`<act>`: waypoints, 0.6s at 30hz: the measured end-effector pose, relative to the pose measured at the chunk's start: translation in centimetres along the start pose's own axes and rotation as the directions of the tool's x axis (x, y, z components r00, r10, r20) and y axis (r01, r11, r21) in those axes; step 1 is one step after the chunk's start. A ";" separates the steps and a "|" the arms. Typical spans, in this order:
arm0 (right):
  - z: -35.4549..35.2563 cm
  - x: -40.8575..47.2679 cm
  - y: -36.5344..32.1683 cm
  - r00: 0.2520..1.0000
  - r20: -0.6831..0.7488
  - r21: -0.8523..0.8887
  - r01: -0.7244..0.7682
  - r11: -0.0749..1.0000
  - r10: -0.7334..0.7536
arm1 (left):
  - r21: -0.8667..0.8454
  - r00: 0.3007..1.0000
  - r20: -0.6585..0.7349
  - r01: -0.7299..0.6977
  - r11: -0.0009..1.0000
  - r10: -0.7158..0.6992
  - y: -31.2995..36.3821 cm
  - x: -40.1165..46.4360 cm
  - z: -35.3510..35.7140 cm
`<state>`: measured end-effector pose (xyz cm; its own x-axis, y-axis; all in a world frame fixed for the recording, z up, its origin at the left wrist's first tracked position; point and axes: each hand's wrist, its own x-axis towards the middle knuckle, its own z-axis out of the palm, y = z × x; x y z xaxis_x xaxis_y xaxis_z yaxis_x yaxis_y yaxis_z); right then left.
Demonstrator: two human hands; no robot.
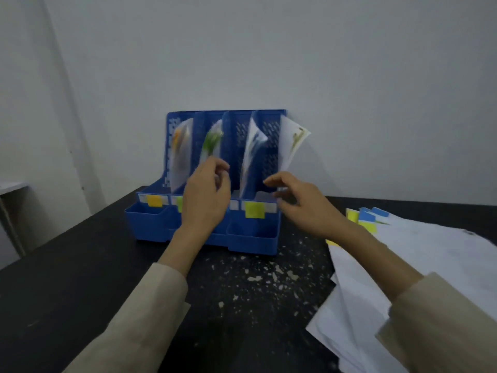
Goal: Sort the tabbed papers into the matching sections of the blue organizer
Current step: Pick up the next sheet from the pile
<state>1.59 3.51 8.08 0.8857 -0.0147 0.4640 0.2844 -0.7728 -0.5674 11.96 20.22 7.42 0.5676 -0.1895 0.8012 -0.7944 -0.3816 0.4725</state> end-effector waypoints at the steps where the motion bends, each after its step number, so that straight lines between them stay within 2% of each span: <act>1: -0.5 -1.4 0.9 0.999 -0.026 -0.020 -0.028 0.999 0.028 | -0.028 0.997 0.055 -0.053 0.998 0.054 1.2 -0.4 0.7; 4: -2.2 -5.2 3.3 0.979 -0.143 -0.033 -0.150 0.988 0.144 | -0.098 0.951 0.250 -0.160 0.982 0.180 4.6 -2.2 3.6; 7: -3.9 -8.7 5.2 0.936 -0.180 -0.078 -0.322 0.944 0.304 | -0.153 0.879 0.424 -0.170 0.974 0.220 6.6 -4.7 6.8; 11: -7.1 -13.2 8.1 0.843 -0.302 -0.173 -0.508 0.844 0.446 | -0.201 0.728 0.633 -0.175 0.964 0.265 7.4 -7.5 9.5; 13: -8.6 -15.4 9.5 0.756 -0.379 -0.220 -0.633 0.742 0.533 | -0.178 0.647 0.717 -0.189 0.966 0.259 7.3 -8.1 9.9; 15: -9.5 -17.3 10.2 0.655 -0.442 -0.298 -0.752 0.588 0.613 | -0.117 0.600 0.772 -0.193 0.974 0.211 7.3 -8.8 10.2; 17: -10.1 -18.3 10.5 0.580 -0.477 -0.365 -0.814 0.451 0.660 | -0.032 0.601 0.788 -0.171 0.985 0.130 7.6 -9.4 10.6; 18: -10.2 -18.5 10.5 0.550 -0.482 -0.381 -0.833 0.402 0.682 | 0.017 0.624 0.778 -0.135 0.991 0.071 7.8 -9.6 10.8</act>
<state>-15.56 -10.77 0.48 0.5040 -0.8413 0.1956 -0.7632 -0.5398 -0.3552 2.62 9.34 -0.57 0.4658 -0.8493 0.2482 -0.8599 -0.3683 0.3535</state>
